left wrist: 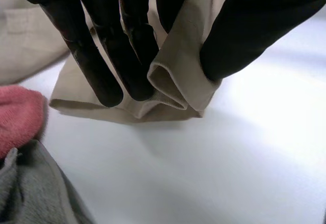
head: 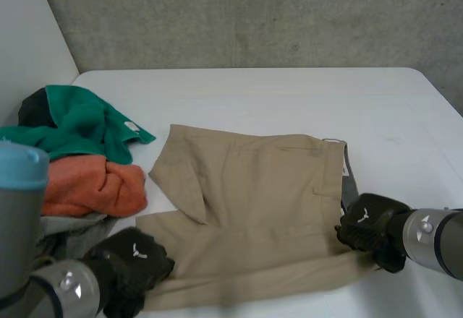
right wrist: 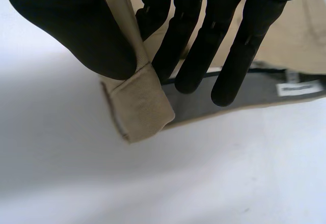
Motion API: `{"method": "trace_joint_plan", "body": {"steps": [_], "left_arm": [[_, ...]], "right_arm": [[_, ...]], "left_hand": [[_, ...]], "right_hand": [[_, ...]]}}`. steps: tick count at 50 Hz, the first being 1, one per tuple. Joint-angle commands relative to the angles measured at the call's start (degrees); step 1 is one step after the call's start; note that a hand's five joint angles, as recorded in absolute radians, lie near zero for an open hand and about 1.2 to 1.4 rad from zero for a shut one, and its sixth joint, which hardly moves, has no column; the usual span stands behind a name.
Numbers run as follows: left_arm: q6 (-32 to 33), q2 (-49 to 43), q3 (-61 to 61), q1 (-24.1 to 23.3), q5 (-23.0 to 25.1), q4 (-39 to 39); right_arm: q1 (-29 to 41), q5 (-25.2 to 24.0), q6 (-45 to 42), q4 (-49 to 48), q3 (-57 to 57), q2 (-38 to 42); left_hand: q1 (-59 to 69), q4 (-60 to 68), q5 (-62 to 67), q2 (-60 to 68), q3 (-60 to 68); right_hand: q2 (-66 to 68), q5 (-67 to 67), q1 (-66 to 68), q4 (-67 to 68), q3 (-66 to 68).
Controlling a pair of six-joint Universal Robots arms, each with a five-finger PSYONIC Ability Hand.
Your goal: Fold the laundry.
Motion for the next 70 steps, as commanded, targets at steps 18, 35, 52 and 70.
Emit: {"method": "trace_joint_plan", "body": {"steps": [18,35,52,70], "left_arm": [[-8.9,-16.1,17.8,0.3,-7.3,13.3],[-1.5,-3.8,13.1,-0.8,1.4,2.6],[-4.6,-30.1,28.1,7.8,12.4,26.9],[-4.9,-38.0,32.1,9.6,16.0,26.1]], "right_arm": [[6.4,3.0,20.6,-22.3,-5.9,8.9],[3.0,0.2,8.6,-16.0,6.5,-2.3],[2.4,0.3,10.8,-19.2,7.2,-2.6],[0.0,-0.5,11.3,-20.4,8.2,-2.7]], "left_hand": [[14.6,11.1,12.4,11.3,11.9],[-55.4,-58.9,-57.6,-58.7,-58.1],[-43.4,-46.9,-45.6,-46.7,-46.1],[-16.7,-20.2,-18.9,-20.0,-19.4]], "right_hand": [[12.6,11.9,15.8,11.4,11.6],[12.6,11.9,15.8,11.4,11.6],[12.6,11.9,15.8,11.4,11.6],[12.6,11.9,15.8,11.4,11.6]]}}
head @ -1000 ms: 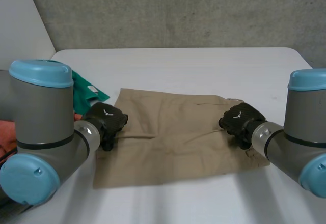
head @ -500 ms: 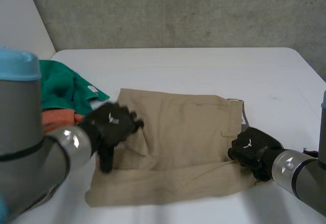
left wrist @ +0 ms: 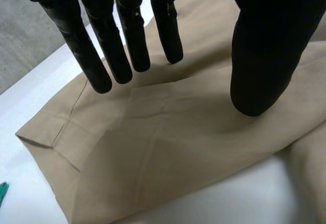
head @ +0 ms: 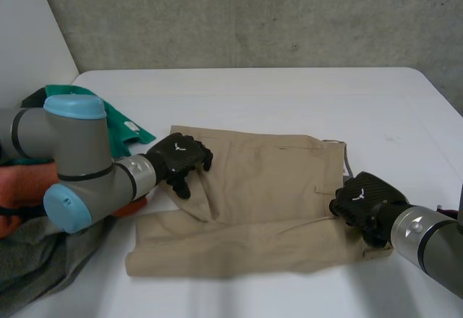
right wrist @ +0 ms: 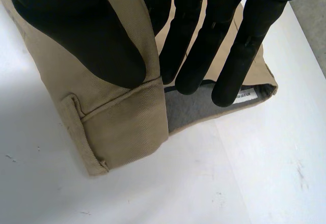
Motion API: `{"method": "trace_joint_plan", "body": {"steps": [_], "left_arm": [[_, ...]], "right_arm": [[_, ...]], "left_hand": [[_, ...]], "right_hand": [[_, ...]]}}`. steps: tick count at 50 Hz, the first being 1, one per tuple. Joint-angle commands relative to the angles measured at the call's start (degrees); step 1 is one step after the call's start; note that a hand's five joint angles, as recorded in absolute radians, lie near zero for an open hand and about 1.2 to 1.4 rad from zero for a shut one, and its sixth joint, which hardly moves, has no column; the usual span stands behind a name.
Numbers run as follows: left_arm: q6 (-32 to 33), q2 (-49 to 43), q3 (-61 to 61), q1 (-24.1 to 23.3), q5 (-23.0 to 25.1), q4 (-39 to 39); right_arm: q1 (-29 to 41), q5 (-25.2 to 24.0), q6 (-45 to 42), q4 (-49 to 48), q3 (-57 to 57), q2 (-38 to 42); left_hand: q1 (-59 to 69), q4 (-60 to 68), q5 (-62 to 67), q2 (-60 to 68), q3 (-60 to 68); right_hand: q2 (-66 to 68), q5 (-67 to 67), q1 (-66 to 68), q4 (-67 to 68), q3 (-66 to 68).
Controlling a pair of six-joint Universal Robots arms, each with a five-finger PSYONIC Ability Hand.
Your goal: Fold the laundry.
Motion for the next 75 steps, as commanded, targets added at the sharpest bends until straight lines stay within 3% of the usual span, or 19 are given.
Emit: {"method": "trace_joint_plan", "body": {"steps": [1,3,7,15,22,27,31,37,42,49,52,54,59,65,69,70,71,75], "left_arm": [[2.6,-1.5,0.6,-0.2,-4.3,0.0],[4.5,-1.1,0.3,-0.1,-5.7,-0.2],[6.7,1.1,-0.6,-0.7,-9.9,-1.8],[9.2,7.6,-6.4,-1.9,-18.1,-4.3],[10.0,9.4,-10.4,-2.3,-19.4,-2.4],[8.8,9.7,-10.2,-2.3,-19.7,1.1],[6.4,10.2,-9.9,-2.5,-18.5,2.3],[4.3,7.5,-8.2,-2.7,-13.3,3.8],[5.2,4.1,-6.0,-2.6,-13.5,2.2],[8.5,-0.1,-3.7,-2.1,-14.5,1.7],[8.8,-0.5,-3.5,-1.6,-15.2,2.6],[8.5,0.7,-4.2,-1.7,-16.5,3.0],[8.2,6.2,-9.4,-2.3,-21.7,3.4],[12.8,9.3,-15.4,-2.9,-24.0,4.2],[17.2,9.3,-17.3,-2.3,-24.4,4.5],[18.1,9.4,-17.4,-2.1,-24.5,4.4],[18.5,9.6,-17.5,-2.1,-24.5,4.3],[17.9,12.3,-17.3,-1.9,-25.4,4.1]], "right_arm": [[-0.6,-0.3,0.0,-0.3,0.5,0.0],[-0.6,-0.4,0.0,-0.5,0.7,0.0],[-0.7,-0.4,0.0,-0.6,1.0,-0.2],[-0.4,-0.8,0.6,-0.6,1.4,-1.4],[0.2,-1.2,1.1,-0.9,1.7,-1.8],[0.5,-1.3,1.4,-0.9,1.7,-1.8],[0.7,-1.3,1.5,-0.9,1.7,-1.9],[0.5,-1.3,1.5,-1.1,1.7,-2.1],[0.3,-1.5,2.1,-1.1,1.7,-2.1],[-0.4,-2.1,2.4,-1.1,1.7,-2.1],[-0.7,-2.2,2.4,-1.1,1.7,-2.0],[-0.8,-2.2,2.4,-1.2,1.7,-2.0],[-0.8,-2.4,2.4,-1.2,1.7,-2.1],[-0.6,-2.6,2.4,-0.9,1.7,-2.3],[0.0,-2.6,2.6,-0.8,1.7,-2.3],[0.3,-2.6,2.6,-0.7,1.7,-2.3],[0.4,-2.7,2.6,-0.6,1.7,-2.3],[1.0,-2.6,3.1,-0.7,1.7,-2.5]], "left_hand": [[16.6,17.6,17.7,17.6,17.7],[30.6,31.7,31.8,31.7,31.8],[42.3,43.3,43.4,43.4,43.5],[43.7,44.7,44.8,44.7,44.8],[41.8,42.9,43.0,42.9,43.0],[29.8,30.8,30.9,30.8,31.0],[-9.5,-8.5,-8.4,-8.5,-8.3],[-9.5,-8.5,-8.3,-8.4,-8.3],[-8.1,-7.1,-7.0,-7.1,-7.0],[2.9,3.9,4.1,4.0,4.1],[33.2,34.2,34.3,34.2,34.3],[43.6,44.7,44.8,44.7,44.8],[43.7,44.7,44.8,44.7,44.8],[43.7,44.7,44.8,44.7,44.8],[23.2,24.3,24.4,24.3,24.4],[2.5,3.5,3.7,3.6,3.7],[-5.7,-4.7,-4.5,-4.6,-4.5],[-13.0,-12.0,-11.9,-11.9,-11.8]], "right_hand": [[12.6,11.4,15.8,11.4,11.6],[12.6,11.4,15.8,11.4,11.6],[12.6,11.4,15.8,11.4,11.6],[12.6,11.4,15.8,11.4,11.6],[12.6,11.4,15.8,11.4,11.6],[12.6,11.4,15.8,11.4,11.6],[12.6,11.4,15.8,11.4,11.6],[12.6,11.4,15.8,11.4,11.6],[12.6,11.4,15.8,11.4,11.6],[12.6,11.4,15.8,11.4,11.6],[12.6,11.4,15.8,11.4,11.6],[12.6,11.4,15.8,11.4,11.6],[12.6,11.4,15.8,11.4,11.6],[12.6,11.4,15.8,11.4,11.6],[12.6,11.4,15.8,11.4,11.6],[12.6,11.4,15.8,11.4,11.6],[12.6,11.4,15.8,11.4,11.6],[12.6,11.4,15.8,11.4,11.6]]}}
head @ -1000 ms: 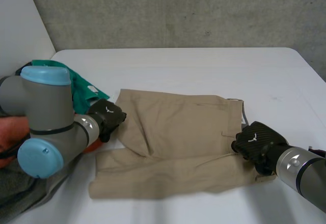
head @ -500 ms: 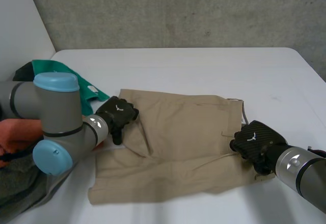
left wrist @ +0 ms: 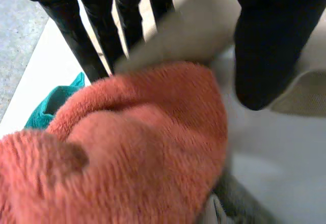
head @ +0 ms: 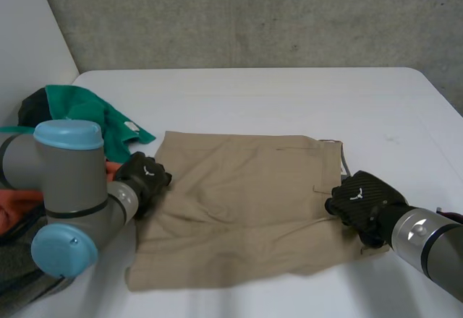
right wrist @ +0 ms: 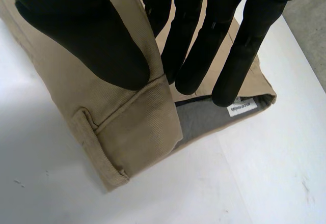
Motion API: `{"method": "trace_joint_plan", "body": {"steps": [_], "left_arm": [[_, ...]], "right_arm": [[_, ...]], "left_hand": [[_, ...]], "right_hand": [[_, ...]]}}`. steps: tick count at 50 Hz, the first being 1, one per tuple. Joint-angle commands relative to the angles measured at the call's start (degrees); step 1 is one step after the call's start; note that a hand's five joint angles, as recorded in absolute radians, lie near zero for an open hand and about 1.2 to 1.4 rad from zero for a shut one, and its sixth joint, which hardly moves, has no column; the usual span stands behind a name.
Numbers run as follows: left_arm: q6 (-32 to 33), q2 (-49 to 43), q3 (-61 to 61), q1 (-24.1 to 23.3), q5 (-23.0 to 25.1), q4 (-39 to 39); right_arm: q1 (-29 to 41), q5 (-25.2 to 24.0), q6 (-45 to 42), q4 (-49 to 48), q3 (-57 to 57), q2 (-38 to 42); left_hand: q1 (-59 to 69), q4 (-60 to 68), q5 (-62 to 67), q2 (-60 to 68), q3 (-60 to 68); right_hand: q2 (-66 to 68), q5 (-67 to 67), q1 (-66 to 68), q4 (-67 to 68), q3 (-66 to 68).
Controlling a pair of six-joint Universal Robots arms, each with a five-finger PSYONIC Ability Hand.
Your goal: Fold the laundry.
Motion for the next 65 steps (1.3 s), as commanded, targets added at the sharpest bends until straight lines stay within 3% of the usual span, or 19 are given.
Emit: {"method": "trace_joint_plan", "body": {"steps": [1,8,14,20,27,29,34,35,40,45,47,49,55,57,65], "left_arm": [[1.0,3.6,-0.3,0.6,-1.0,-0.3],[-6.3,14.6,-5.4,0.5,-2.1,-4.6],[-13.6,22.9,-15.2,-1.0,0.6,-11.9],[-17.1,24.7,-21.1,-2.1,3.0,-13.1],[-17.9,20.6,-22.0,-3.0,3.1,-8.7],[-17.9,19.3,-21.7,-3.0,2.9,-7.1],[-18.3,16.8,-20.9,-3.8,2.1,-4.6],[-18.2,16.9,-20.9,-3.9,1.8,-5.3],[-17.3,21.7,-22.4,-7.0,-1.2,-16.5],[-15.3,26.5,-24.1,-8.4,-1.8,-33.4],[-14.9,26.5,-23.7,-8.1,-1.1,-34.2],[-14.7,26.1,-22.0,-7.3,-0.2,-31.3],[-15.5,21.8,-13.1,-5.4,-0.2,-17.9],[-16.0,18.8,-9.1,-5.0,-0.7,-11.0],[-16.1,6.0,4.2,-5.0,-3.8,7.9]], "right_arm": [[1.0,0.1,0.8,0.0,0.0,-0.2],[1.4,0.1,2.1,0.0,-0.2,-1.0],[1.3,0.1,2.4,-0.1,0.0,-1.6],[1.1,0.1,2.5,-0.1,0.0,-1.7],[1.1,0.0,3.1,0.0,0.2,-1.7],[1.1,0.0,3.3,0.0,0.3,-1.7],[0.5,-0.2,3.0,0.8,1.2,-1.8],[0.4,-0.2,2.9,1.2,1.4,-2.0],[-2.2,-0.2,-4.2,9.2,4.1,-3.7],[-8.4,-0.6,-21.9,22.0,7.9,-5.0],[-9.5,-2.8,-24.6,23.0,7.0,-5.1],[-9.1,-4.5,-22.4,21.4,5.5,-4.9],[-6.2,-7.7,-3.1,9.7,-5.0,0.3],[-3.7,-5.2,3.5,4.9,-8.4,2.1],[1.3,2.1,11.8,-12.6,-14.3,8.5]], "left_hand": [[-4.9,-8.0,-8.4,-7.6,-8.5],[-4.0,-7.1,-7.6,-6.8,-7.7],[-4.0,-7.1,-7.6,-6.8,-7.7],[-4.2,-7.3,-7.7,-6.9,-7.9],[-1.7,-4.8,-5.2,-4.4,-5.4],[5.0,1.9,1.5,2.3,1.3],[52.7,49.6,49.2,50.0,49.0],[52.8,49.7,49.3,50.1,49.1],[52.8,49.7,49.3,50.1,49.1],[52.8,49.7,49.3,50.1,49.1],[52.8,49.7,49.3,50.1,49.1],[52.8,49.7,49.3,50.1,49.1],[52.8,49.7,49.3,50.1,49.1],[52.8,49.7,49.3,50.1,49.1],[52.8,49.7,49.3,50.1,49.1]], "right_hand": [[12.6,11.4,15.8,11.4,11.6],[12.6,11.4,15.8,11.4,11.6],[12.6,11.4,15.8,11.4,11.6],[12.6,11.4,15.8,11.4,11.6],[12.6,11.4,15.8,11.4,11.6],[12.6,11.4,15.8,11.4,11.6],[12.6,11.4,15.8,11.4,11.6],[12.6,11.4,15.8,11.4,11.6],[12.6,11.4,15.8,11.4,11.6],[12.6,11.4,15.8,11.4,11.6],[12.6,11.4,15.8,11.4,11.6],[12.6,11.4,15.8,11.4,11.6],[12.6,11.4,15.8,11.4,11.6],[12.6,11.4,15.8,11.4,11.6],[12.6,11.4,15.8,11.4,11.6]]}}
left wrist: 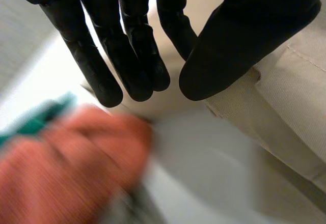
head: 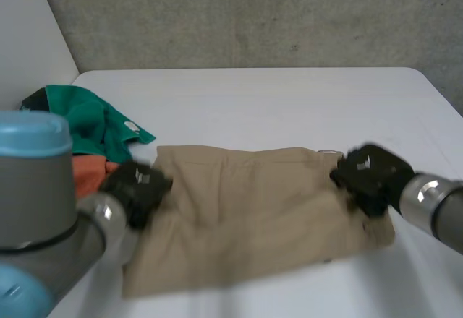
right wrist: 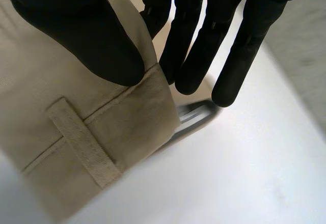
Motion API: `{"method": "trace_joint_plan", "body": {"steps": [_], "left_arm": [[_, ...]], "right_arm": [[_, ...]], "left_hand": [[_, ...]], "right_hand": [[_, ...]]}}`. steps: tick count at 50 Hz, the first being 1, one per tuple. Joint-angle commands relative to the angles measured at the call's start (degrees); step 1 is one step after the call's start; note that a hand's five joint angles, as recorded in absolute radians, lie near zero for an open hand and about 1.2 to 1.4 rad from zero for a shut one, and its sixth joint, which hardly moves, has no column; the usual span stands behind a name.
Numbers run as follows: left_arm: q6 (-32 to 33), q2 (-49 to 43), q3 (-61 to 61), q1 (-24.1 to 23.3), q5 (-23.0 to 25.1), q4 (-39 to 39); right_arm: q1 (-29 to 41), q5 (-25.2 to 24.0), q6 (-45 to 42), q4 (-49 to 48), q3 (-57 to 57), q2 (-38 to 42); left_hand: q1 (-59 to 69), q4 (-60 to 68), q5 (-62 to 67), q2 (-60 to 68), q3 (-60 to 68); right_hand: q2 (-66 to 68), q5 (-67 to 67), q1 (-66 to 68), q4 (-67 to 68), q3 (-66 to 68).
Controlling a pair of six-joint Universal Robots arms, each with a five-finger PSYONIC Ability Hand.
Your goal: Fold the laundry.
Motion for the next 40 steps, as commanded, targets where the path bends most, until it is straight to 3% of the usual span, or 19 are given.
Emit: {"method": "trace_joint_plan", "body": {"steps": [1,7,10,11,12,13,14,17,21,25,29,33,40], "left_arm": [[-0.2,-12.0,12.2,0.0,-3.2,16.4],[-0.2,-22.0,22.5,0.0,-6.6,20.7],[-0.8,-23.8,25.5,0.0,-6.8,20.8],[-1.7,-24.3,26.3,-0.2,-6.4,20.6],[-2.3,-24.3,26.5,-0.4,-5.8,20.7],[-2.7,-24.1,26.5,-0.6,-5.2,20.7],[-3.3,-23.5,26.3,-1.4,-3.7,20.8],[-3.7,-20.9,24.8,-2.2,-2.2,21.0],[-4.4,-15.6,20.5,-2.3,-3.0,20.8],[-6.0,-8.4,12.1,-2.1,-3.5,20.1],[-6.5,-2.8,4.4,-2.3,-2.5,19.4],[-7.2,1.0,-2.6,-2.1,-0.4,20.1],[-10.2,2.7,-8.5,-0.9,1.3,22.8]], "right_arm": [[4.8,6.1,7.8,-16.9,-5.0,6.4],[6.9,9.6,10.2,-32.7,-9.4,15.6],[7.7,12.0,10.3,-36.9,-11.5,19.2],[8.1,13.9,10.4,-38.7,-13.0,21.1],[8.3,15.0,10.4,-39.5,-13.7,21.9],[8.4,16.2,10.5,-39.7,-14.4,22.5],[8.7,18.1,11.0,-39.6,-15.9,23.5],[8.7,20.2,13.9,-37.6,-17.0,22.7],[7.8,18.4,18.6,-31.0,-16.5,18.8],[4.2,11.2,20.4,-15.2,-14.3,12.6],[0.3,5.0,19.2,-4.1,-10.4,8.7],[-3.4,-0.2,15.8,-2.7,-5.1,6.5],[-4.7,-2.2,11.1,-10.5,1.6,9.0]], "left_hand": [[14.2,11.3,12.2,11.4,11.9],[14.2,11.3,12.2,11.4,11.9],[2.8,0.0,0.9,0.1,0.6],[-18.2,-21.1,-20.2,-21.0,-20.5],[-36.1,-38.9,-38.0,-38.8,-38.3],[-49.7,-52.6,-51.7,-52.5,-52.0],[-55.8,-58.7,-57.8,-58.6,-58.1],[-55.8,-58.7,-57.8,-58.6,-58.1],[-55.8,-58.7,-57.8,-58.6,-58.1],[-55.8,-58.7,-57.8,-58.6,-58.1],[-55.8,-58.7,-57.8,-58.6,-58.1],[-55.8,-58.7,-57.8,-58.6,-58.1],[-55.8,-58.7,-57.8,-58.6,-58.1]], "right_hand": [[12.6,11.3,15.8,11.4,11.6],[12.6,11.3,15.8,11.4,11.6],[7.0,5.7,10.3,5.9,6.1],[-29.3,-30.6,-26.1,-30.5,-30.2],[-52.8,-54.1,-49.6,-54.0,-53.7],[-57.4,-58.7,-54.2,-58.6,-58.4],[-57.4,-58.7,-54.2,-58.6,-58.4],[-57.4,-58.7,-54.2,-58.6,-58.4],[-57.4,-58.7,-54.2,-58.6,-58.4],[-57.4,-58.7,-54.2,-58.6,-58.4],[-45.3,-46.7,-42.1,-46.5,-46.3],[-35.4,-36.7,-32.2,-36.6,-36.3],[-32.9,-34.2,-29.7,-34.0,-33.8]]}}
